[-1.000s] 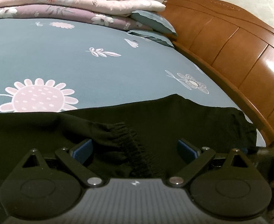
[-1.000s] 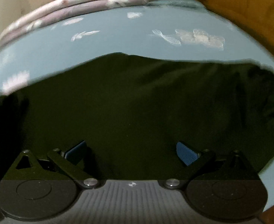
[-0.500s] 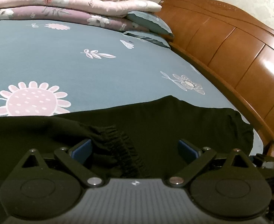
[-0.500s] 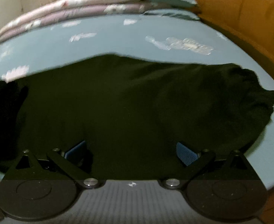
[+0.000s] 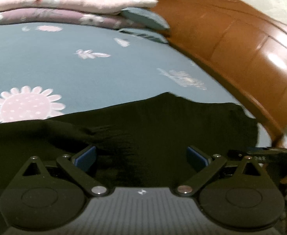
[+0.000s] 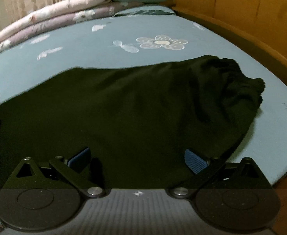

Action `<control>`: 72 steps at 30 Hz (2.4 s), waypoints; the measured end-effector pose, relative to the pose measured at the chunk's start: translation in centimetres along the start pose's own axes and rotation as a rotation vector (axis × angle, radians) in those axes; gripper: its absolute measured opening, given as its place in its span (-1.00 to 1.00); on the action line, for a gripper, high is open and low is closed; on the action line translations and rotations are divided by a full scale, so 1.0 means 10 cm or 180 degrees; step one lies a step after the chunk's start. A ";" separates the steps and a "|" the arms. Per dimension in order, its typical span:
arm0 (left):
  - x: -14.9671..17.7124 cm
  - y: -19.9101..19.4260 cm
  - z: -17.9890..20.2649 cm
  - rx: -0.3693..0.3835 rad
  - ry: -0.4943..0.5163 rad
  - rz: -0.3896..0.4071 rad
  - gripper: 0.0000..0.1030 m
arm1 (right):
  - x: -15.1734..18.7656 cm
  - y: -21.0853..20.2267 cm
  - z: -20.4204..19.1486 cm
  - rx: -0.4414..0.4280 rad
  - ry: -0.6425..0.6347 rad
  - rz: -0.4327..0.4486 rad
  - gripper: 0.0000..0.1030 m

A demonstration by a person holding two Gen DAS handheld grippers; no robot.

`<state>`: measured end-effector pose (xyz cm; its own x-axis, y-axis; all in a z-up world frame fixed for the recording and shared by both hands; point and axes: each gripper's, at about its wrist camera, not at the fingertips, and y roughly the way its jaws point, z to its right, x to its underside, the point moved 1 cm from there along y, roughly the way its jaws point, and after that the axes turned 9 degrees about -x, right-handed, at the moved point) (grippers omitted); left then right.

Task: Fold clothes
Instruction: 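Press along the black shorts with the open right gripper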

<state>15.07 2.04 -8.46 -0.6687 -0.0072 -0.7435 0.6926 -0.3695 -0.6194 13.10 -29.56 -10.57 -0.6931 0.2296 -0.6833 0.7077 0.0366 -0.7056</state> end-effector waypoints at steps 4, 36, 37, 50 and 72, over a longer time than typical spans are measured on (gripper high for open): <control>0.04 -0.05 0.15 0.0174 0.0226 0.0045 0.93 | -0.04 -0.07 -0.12 -0.0288 0.0010 0.0070 1.00; 0.21 -0.10 0.51 0.0521 0.0980 0.0141 0.97 | 0.24 0.13 -0.47 -0.0278 -0.0656 -0.0021 1.00; 0.22 -0.08 0.52 0.0493 0.0995 0.0125 0.97 | 0.25 0.14 -0.47 -0.0277 -0.0683 -0.0018 1.00; 0.21 -0.31 0.46 0.0512 0.1660 0.0477 0.98 | 0.23 0.18 -0.47 -0.0273 -0.0783 -0.0094 1.00; 0.18 -0.39 0.11 0.0433 0.2354 0.0213 0.98 | 0.20 0.19 -0.63 -0.0610 -0.0847 -0.0117 1.00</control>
<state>10.85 2.47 -7.06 -0.2372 0.5742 -0.7836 0.6539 -0.5022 -0.5659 13.92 -22.94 -12.10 -0.7123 -0.0364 -0.7009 0.6769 0.2284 -0.6998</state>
